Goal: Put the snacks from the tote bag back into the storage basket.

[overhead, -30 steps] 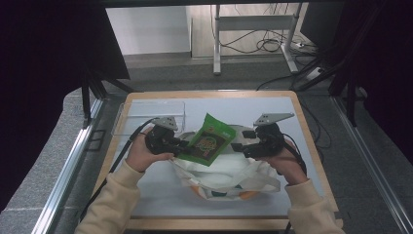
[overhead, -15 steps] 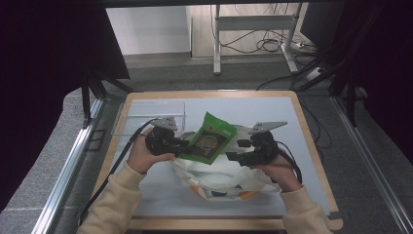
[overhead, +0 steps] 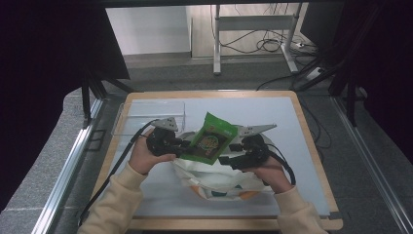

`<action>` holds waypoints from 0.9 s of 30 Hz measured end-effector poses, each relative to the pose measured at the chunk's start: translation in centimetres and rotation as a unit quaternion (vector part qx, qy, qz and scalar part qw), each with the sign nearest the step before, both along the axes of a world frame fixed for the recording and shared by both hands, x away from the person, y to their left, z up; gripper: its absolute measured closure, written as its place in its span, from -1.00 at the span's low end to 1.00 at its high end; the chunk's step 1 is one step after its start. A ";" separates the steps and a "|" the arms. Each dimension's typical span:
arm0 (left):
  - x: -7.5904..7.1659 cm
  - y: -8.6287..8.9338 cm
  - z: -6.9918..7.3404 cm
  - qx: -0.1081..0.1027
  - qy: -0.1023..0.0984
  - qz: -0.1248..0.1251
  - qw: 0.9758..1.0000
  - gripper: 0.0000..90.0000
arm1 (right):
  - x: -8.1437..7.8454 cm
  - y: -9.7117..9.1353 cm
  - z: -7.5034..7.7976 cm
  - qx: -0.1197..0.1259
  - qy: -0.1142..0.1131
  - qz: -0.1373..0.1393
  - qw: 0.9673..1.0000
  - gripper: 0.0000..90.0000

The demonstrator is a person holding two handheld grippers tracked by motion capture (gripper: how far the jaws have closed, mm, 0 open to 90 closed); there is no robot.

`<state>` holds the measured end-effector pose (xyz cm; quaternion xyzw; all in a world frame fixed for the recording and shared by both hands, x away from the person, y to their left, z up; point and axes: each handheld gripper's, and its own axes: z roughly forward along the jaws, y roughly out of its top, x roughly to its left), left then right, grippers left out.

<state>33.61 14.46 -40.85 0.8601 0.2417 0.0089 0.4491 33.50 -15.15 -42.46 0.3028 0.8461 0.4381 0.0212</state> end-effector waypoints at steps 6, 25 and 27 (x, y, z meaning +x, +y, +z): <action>-0.2 0.0 0.2 -0.020 0.000 -0.007 1.000 0.61 | -0.1 0.7 -0.3 0.020 0.002 0.008 1.000 -0.33; -0.1 -0.3 -0.4 -0.031 0.005 -0.027 0.999 0.56 | 0.5 0.8 -1.1 0.094 -0.013 0.046 0.994 0.34; 0.0 -0.3 -0.5 -0.030 0.006 -0.027 0.999 0.55 | 0.5 0.6 -1.0 0.097 -0.016 0.052 0.994 0.40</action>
